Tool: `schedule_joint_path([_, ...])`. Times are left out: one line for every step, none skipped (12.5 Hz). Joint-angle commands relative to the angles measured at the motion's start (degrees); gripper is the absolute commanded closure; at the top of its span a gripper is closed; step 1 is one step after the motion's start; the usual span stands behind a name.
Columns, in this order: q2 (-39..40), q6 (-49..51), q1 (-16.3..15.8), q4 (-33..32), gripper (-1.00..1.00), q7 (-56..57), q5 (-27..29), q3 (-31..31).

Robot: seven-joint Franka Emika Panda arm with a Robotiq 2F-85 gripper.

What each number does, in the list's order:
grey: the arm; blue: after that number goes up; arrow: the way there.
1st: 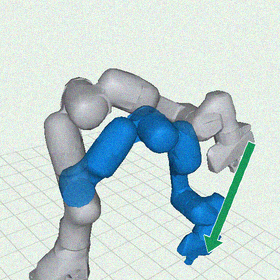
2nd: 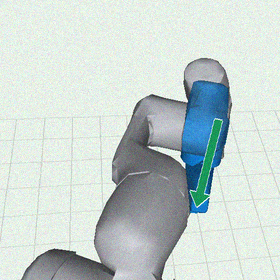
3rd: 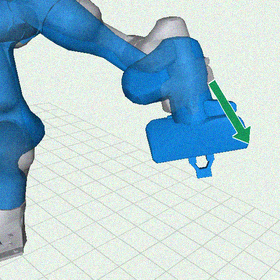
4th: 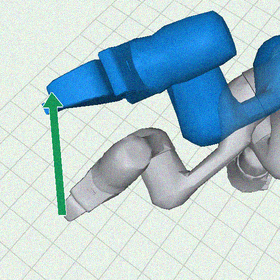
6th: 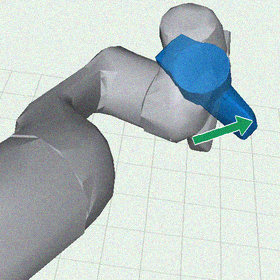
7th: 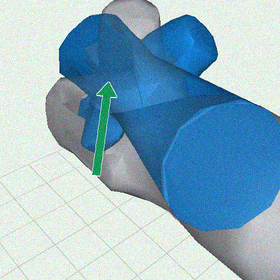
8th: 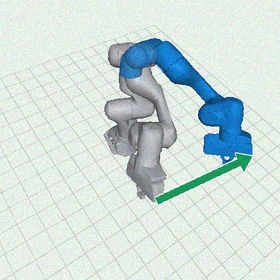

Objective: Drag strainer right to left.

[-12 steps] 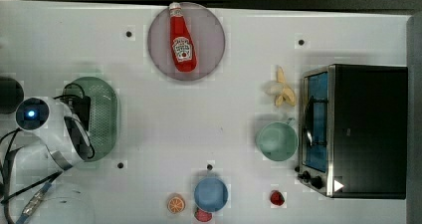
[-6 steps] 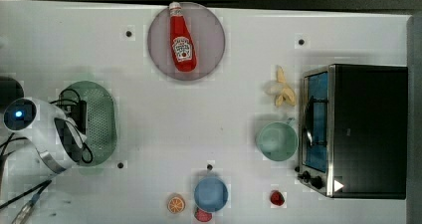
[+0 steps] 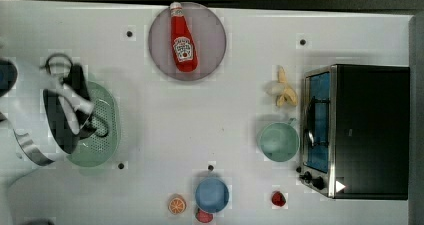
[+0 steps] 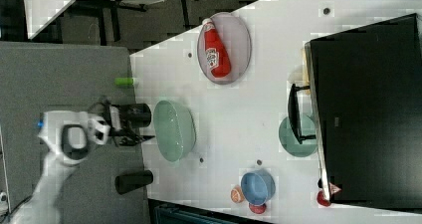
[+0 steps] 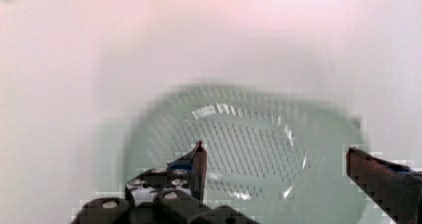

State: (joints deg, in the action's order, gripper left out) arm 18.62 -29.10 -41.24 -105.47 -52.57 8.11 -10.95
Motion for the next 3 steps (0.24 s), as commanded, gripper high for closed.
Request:
schedule_joint_path([-12.15, 7.2, 3.87, 0.9, -1.0, 23.63, -1.5, -11.06])
schedule_joint_path([-15.46, 9.56, 4.2, 0.98, -1.0, 27.94, -3.07, -14.55])
schedule_joint_path([-18.51, 11.95, 4.51, 0.97, -1.0, 31.96, -5.1, -17.83])
